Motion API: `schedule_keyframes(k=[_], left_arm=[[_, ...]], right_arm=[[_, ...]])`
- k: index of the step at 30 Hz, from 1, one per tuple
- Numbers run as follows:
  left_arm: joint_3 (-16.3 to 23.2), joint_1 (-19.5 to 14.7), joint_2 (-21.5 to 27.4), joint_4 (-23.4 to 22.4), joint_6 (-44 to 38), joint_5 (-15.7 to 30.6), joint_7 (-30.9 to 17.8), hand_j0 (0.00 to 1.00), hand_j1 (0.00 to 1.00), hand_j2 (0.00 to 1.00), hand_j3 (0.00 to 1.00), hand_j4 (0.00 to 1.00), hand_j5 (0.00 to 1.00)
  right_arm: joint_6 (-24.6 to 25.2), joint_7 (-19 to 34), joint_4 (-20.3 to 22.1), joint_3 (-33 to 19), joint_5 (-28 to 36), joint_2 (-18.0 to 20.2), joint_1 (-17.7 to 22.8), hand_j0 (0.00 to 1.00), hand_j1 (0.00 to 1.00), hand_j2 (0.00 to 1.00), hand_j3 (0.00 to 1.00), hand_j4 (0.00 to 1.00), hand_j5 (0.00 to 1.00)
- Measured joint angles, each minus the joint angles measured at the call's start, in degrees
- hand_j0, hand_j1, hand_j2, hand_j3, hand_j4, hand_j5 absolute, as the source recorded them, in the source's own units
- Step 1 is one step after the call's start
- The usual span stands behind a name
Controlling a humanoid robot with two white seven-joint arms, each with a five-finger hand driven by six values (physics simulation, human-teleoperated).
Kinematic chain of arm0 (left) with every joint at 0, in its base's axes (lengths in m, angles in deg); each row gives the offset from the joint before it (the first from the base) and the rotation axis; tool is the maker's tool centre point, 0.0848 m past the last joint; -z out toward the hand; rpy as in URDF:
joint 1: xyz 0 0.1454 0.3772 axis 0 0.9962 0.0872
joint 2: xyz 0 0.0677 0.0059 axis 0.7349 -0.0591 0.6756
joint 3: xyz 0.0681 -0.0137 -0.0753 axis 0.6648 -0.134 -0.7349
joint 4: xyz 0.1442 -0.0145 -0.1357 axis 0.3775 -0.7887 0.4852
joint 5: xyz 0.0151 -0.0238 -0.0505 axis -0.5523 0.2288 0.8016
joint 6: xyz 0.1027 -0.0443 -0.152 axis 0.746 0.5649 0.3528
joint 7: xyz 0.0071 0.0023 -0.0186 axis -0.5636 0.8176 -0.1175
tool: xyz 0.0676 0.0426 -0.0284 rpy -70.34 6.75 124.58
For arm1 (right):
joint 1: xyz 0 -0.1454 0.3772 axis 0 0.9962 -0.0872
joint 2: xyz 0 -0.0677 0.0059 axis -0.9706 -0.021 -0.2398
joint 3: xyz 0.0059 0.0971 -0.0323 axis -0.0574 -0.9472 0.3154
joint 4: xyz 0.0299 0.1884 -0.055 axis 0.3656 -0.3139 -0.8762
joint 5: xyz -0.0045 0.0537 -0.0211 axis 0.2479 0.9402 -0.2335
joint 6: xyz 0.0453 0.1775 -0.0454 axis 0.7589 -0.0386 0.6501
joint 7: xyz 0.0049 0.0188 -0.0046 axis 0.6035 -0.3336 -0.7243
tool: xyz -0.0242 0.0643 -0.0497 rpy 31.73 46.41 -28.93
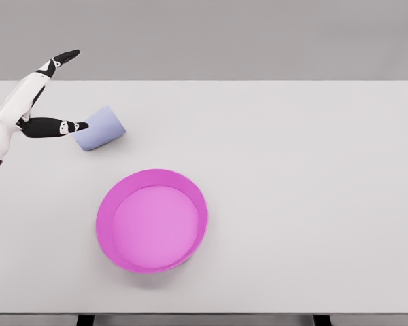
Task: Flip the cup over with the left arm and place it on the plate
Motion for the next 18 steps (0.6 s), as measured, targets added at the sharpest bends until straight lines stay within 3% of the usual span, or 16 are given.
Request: schedule_keyframes(k=[18], left_arm=[[1.44, -0.18, 3.37, 0.04, 0.09, -0.45, 0.00, 1.00, 1.00, 1.00, 1.00, 1.00, 1.00]], right_arm=[[0.00, -0.05, 0.00, 0.02, 0.00, 0.00, 0.00, 1.00, 1.00, 1.00, 1.00, 1.00, 1.00]])
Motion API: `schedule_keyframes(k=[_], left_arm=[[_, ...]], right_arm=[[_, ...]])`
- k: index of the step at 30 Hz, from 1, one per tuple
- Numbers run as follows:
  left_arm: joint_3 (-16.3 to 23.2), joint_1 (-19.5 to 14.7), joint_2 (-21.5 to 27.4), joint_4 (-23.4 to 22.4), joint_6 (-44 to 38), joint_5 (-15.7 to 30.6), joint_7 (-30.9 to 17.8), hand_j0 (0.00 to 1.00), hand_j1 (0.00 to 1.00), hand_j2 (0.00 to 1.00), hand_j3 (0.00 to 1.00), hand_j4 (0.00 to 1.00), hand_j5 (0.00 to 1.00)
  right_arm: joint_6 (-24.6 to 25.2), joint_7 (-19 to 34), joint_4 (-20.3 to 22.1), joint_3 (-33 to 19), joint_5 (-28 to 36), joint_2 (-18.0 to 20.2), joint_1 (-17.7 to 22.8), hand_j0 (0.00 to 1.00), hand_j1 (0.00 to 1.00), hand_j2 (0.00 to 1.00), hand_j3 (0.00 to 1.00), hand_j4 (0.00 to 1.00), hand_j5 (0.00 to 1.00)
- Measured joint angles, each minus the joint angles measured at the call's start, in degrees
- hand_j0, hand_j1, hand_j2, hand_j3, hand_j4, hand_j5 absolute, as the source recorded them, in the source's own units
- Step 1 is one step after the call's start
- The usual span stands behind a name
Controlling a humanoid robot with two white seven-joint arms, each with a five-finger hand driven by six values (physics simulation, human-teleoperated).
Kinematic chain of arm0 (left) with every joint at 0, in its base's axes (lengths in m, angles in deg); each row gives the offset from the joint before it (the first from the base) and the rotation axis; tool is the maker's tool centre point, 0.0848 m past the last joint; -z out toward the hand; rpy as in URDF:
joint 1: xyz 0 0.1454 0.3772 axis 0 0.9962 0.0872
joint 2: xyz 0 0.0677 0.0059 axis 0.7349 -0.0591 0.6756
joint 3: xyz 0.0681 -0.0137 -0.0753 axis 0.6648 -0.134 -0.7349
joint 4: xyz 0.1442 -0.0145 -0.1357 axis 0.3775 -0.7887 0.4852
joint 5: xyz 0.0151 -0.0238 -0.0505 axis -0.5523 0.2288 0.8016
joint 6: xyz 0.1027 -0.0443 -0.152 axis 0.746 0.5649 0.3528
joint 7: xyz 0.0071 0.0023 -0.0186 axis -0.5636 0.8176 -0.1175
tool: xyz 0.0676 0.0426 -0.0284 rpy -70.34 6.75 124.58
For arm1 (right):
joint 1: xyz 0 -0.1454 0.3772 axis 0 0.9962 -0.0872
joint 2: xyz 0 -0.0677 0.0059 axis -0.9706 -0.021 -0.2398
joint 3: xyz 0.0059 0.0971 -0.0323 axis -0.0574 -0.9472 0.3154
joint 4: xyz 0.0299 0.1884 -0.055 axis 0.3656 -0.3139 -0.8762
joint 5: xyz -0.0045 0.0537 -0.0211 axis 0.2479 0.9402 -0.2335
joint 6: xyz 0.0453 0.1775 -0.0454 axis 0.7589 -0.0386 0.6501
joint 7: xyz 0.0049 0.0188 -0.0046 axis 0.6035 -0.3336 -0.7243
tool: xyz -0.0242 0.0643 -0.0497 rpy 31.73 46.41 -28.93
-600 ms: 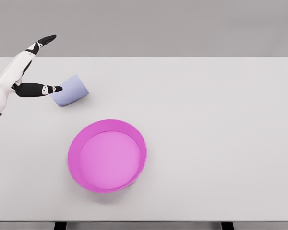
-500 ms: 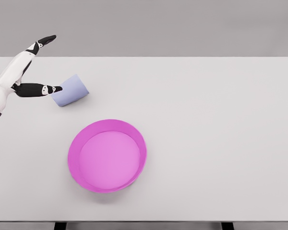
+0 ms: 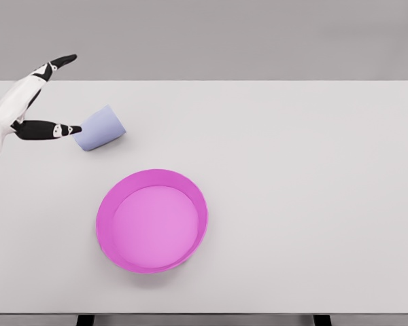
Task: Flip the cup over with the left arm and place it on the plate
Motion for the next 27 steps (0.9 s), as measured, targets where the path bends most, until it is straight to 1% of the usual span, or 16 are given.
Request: schedule_keyframes(k=[3, 6, 8, 10, 12, 13, 14, 16, 18, 22, 23, 26, 27], left_arm=[[1.36, -0.61, 0.09, -0.28, 0.16, -0.17, 0.00, 1.00, 1.00, 1.00, 1.00, 1.00, 1.00], [1.90, -0.97, 0.26, -0.29, 0.19, -0.39, -0.02, 1.00, 1.00, 1.00, 1.00, 1.00, 1.00], [2.05, -2.20, 0.38, -0.15, -0.54, -0.32, -0.32, 1.00, 1.00, 1.00, 1.00, 1.00, 1.00], [2.29, -3.87, 0.19, -0.01, -2.47, 0.06, -1.83, 1.00, 1.00, 1.00, 1.00, 1.00, 1.00], [3.59, -7.20, -0.01, 0.07, -6.34, 2.11, -3.06, 1.00, 1.00, 1.00, 1.00, 1.00, 1.00], [5.05, -11.55, -0.08, 0.10, -9.39, 3.68, -3.44, 1.00, 1.00, 1.00, 1.00, 1.00, 1.00], [6.85, -14.99, -0.21, 0.10, -12.62, 5.64, -3.72, 1.00, 1.00, 1.00, 1.00, 1.00, 1.00], [10.24, -18.63, -1.11, 0.13, -18.71, 9.40, -4.00, 1.00, 1.00, 1.00, 1.00, 1.00, 1.00], [12.40, -19.77, -2.60, 0.13, -25.09, 12.82, -4.15, 1.00, 1.00, 1.00, 1.00, 1.00, 1.00], [14.59, -23.02, -4.02, 0.14, -35.38, 20.51, -4.12, 1.00, 1.00, 1.00, 1.00, 1.00, 1.00], [15.26, -24.52, -4.16, 0.14, -37.07, 22.23, -4.10, 1.00, 1.00, 1.00, 1.00, 1.00, 1.00], [19.14, -31.28, -4.29, 0.15, -39.76, 27.02, -3.98, 1.00, 1.00, 1.00, 1.00, 1.00, 1.00], [20.53, -32.60, -4.31, 0.15, -40.20, 29.13, -3.87, 1.00, 1.00, 1.00, 1.00, 1.00, 1.00]], right_arm=[[0.00, 0.00, 0.00, 0.00, 0.00, 0.00, 0.00, 1.00, 1.00, 1.00, 1.00, 1.00, 1.00], [0.00, 0.00, 0.00, 0.00, 0.00, 0.00, 0.00, 1.00, 1.00, 1.00, 1.00, 1.00, 1.00], [0.00, 0.00, 0.00, -0.01, 0.00, 0.00, 0.00, 1.00, 1.00, 1.00, 1.00, 1.00, 1.00], [0.00, 0.00, 0.00, -0.01, 0.00, 0.00, 0.00, 1.00, 1.00, 1.00, 1.00, 1.00, 1.00], [0.00, 0.00, 0.00, 0.00, 0.00, 0.00, 0.00, 1.00, 1.00, 1.00, 1.00, 1.00, 1.00], [0.00, 0.00, 0.01, 0.00, 0.01, 0.00, 0.00, 1.00, 1.00, 1.00, 1.00, 1.00, 1.00], [0.00, 0.00, 0.00, 0.00, 0.00, 0.00, 0.00, 1.00, 1.00, 1.00, 1.00, 1.00, 1.00], [0.00, 0.00, 0.00, -0.01, 0.00, 0.00, 0.00, 1.00, 1.00, 1.00, 1.00, 1.00, 1.00], [0.00, 0.00, 0.00, -0.01, 0.00, 0.00, 0.00, 1.00, 1.00, 1.00, 1.00, 1.00, 1.00], [0.00, 0.00, 0.00, -0.01, 0.00, 0.00, 0.00, 1.00, 1.00, 1.00, 1.00, 1.00, 1.00], [0.00, 0.00, 0.00, -0.01, 0.00, 0.00, 0.00, 1.00, 1.00, 1.00, 1.00, 1.00, 1.00], [0.00, 0.00, 0.00, -0.01, 0.00, 0.00, 0.00, 1.00, 1.00, 1.00, 1.00, 1.00, 1.00], [0.00, 0.00, 0.00, -0.01, 0.00, 0.00, 0.00, 1.00, 1.00, 1.00, 1.00, 1.00, 1.00]])
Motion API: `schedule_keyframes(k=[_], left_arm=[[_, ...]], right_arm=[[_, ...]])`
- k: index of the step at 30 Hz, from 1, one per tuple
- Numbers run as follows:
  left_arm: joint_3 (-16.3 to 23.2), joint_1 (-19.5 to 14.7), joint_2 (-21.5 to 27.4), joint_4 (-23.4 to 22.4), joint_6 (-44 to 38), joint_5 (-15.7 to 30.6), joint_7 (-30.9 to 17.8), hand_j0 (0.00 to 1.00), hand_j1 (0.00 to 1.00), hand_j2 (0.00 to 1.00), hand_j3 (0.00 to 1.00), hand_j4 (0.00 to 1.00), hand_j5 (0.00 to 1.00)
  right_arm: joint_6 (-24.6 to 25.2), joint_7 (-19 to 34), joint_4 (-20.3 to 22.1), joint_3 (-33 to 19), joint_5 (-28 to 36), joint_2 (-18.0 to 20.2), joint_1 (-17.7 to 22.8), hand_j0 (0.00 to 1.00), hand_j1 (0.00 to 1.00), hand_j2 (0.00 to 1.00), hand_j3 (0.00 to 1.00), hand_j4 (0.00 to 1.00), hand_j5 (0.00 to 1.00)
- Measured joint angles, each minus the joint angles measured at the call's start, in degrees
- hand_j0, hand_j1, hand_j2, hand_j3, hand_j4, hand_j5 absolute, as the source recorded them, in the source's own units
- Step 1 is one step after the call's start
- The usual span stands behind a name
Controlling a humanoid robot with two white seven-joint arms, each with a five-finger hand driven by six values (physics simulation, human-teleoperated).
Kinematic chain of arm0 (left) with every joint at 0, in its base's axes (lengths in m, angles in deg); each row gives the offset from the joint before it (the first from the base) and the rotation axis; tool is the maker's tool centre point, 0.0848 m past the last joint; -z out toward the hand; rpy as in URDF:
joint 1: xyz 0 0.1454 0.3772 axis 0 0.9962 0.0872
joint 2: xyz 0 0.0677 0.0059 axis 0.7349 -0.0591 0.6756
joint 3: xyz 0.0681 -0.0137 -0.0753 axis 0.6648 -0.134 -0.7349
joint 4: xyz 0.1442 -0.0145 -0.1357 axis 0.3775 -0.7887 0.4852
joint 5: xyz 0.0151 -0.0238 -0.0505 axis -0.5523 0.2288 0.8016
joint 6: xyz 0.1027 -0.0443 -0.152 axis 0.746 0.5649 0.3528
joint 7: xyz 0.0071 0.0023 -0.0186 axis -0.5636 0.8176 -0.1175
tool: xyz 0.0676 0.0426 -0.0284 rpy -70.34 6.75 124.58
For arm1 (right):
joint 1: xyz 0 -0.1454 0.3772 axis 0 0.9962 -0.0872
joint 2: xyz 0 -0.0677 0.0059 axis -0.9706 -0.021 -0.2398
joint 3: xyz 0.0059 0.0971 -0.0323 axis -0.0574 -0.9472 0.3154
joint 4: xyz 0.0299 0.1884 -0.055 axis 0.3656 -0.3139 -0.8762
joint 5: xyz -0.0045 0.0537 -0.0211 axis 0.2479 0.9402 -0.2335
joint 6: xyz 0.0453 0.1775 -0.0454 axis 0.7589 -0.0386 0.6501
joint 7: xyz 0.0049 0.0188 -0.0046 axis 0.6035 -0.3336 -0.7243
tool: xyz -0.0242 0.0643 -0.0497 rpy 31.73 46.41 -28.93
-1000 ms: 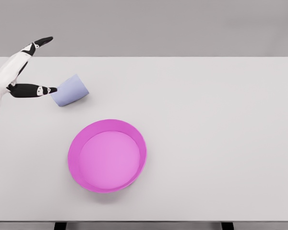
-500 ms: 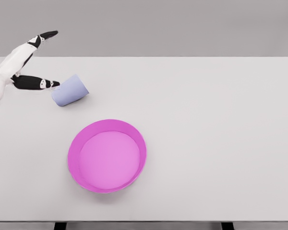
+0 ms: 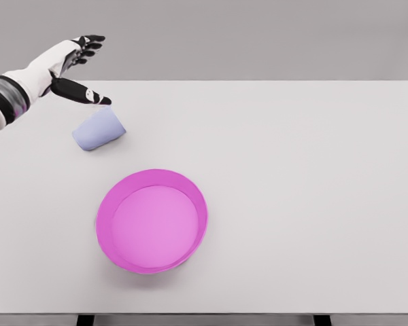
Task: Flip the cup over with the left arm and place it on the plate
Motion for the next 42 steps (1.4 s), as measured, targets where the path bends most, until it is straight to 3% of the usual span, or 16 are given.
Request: schedule_keyframes(k=[5, 14, 23, 32, 42], left_arm=[[4.00, -3.43, -0.17, 0.00, -0.91, 7.24, 0.93, 1.00, 1.00, 1.00, 1.00, 1.00, 1.00], [15.01, -8.18, 0.38, -0.88, -1.10, 9.36, 3.11, 1.00, 1.00, 1.00, 1.00, 1.00, 1.00], [20.99, -10.29, 1.81, -0.91, -1.11, 8.92, 6.38, 1.00, 1.00, 1.00, 1.00, 1.00, 1.00], [26.33, -12.48, 2.46, -1.10, -1.10, 3.95, 7.49, 1.00, 1.00, 1.00, 1.00, 1.00, 1.00], [28.59, -12.48, 2.18, -2.96, -1.09, 0.38, 7.93, 1.00, 1.00, 1.00, 1.00, 1.00, 1.00]], right_arm=[[0.00, 0.00, 0.00, 0.00, 0.00, 0.00, 0.00, 1.00, 1.00, 1.00, 1.00, 1.00, 1.00], [0.00, 0.00, 0.00, 0.00, 0.00, 0.00, 0.00, 1.00, 1.00, 1.00, 1.00, 1.00, 1.00], [0.00, 0.00, 0.00, 0.00, 0.00, 0.00, 0.00, 1.00, 1.00, 1.00, 1.00, 1.00, 1.00], [0.00, 0.00, 0.00, 0.00, 0.00, 0.00, 0.00, 1.00, 1.00, 1.00, 1.00, 1.00, 1.00], [0.00, 0.00, 0.00, 0.00, 0.00, 0.00, 0.00, 1.00, 1.00, 1.00, 1.00, 1.00, 1.00]])
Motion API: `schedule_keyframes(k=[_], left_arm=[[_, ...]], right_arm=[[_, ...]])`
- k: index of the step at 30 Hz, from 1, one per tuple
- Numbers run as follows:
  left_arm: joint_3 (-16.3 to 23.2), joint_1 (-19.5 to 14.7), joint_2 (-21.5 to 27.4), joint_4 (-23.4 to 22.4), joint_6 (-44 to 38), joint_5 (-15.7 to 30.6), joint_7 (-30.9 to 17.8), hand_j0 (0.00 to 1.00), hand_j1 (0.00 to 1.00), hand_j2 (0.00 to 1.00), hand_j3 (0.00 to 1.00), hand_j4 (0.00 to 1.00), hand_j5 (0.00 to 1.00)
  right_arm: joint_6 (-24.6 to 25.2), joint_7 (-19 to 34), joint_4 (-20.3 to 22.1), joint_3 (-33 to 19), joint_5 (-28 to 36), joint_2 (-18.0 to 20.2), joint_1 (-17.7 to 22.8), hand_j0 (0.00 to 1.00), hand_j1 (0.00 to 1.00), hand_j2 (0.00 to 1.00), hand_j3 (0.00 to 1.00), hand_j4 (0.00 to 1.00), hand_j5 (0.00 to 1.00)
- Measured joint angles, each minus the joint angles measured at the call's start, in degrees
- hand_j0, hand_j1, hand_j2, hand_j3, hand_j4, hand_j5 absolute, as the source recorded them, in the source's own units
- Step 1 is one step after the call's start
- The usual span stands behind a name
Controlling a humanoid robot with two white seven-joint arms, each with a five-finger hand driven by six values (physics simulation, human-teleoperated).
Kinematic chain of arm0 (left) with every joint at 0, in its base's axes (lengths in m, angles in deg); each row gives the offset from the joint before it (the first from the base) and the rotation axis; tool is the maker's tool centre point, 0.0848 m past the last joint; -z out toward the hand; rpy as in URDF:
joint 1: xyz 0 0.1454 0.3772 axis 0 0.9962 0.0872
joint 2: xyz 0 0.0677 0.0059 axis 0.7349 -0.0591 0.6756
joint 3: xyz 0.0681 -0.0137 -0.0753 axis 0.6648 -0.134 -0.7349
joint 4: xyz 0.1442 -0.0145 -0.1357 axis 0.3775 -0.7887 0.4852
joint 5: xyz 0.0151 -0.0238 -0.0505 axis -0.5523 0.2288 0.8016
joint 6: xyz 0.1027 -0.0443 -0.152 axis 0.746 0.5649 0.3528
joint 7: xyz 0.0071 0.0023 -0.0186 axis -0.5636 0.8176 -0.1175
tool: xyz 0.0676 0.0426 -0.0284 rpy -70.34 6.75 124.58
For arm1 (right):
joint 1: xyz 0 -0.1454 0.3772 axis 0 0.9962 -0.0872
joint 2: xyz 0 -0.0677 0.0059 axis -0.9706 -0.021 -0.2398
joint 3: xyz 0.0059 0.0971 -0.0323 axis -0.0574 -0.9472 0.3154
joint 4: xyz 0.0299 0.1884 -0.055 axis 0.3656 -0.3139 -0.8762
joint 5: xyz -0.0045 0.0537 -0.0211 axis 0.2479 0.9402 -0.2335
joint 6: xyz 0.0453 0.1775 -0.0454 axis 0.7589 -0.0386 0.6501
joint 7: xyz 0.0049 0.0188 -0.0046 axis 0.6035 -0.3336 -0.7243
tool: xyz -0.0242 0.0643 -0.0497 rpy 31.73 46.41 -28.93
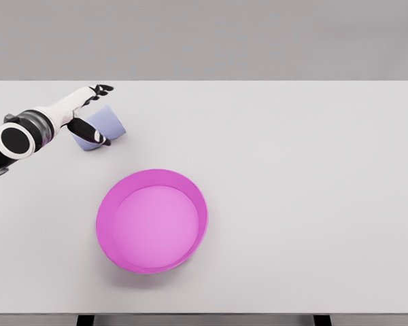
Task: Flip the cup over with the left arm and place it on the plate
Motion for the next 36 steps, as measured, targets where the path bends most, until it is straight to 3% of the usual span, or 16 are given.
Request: schedule_keyframes(k=[19, 36], left_arm=[[1.16, 0.26, -4.33, -6.66, 0.00, -2.05, 0.29, 1.00, 1.00, 1.00, 1.00, 1.00, 1.00], [2.77, 0.62, -5.72, -8.84, 0.01, -3.99, 2.06, 1.00, 1.00, 1.00, 1.00, 1.00, 1.00]], right_arm=[[0.00, 0.00, 0.00, 0.00, 0.00, 0.00, 0.00, 1.00, 1.00, 1.00, 1.00, 1.00, 1.00], [0.00, 0.00, 0.00, 0.01, 0.00, 0.00, 0.00, 1.00, 1.00, 1.00, 1.00, 1.00, 1.00]])
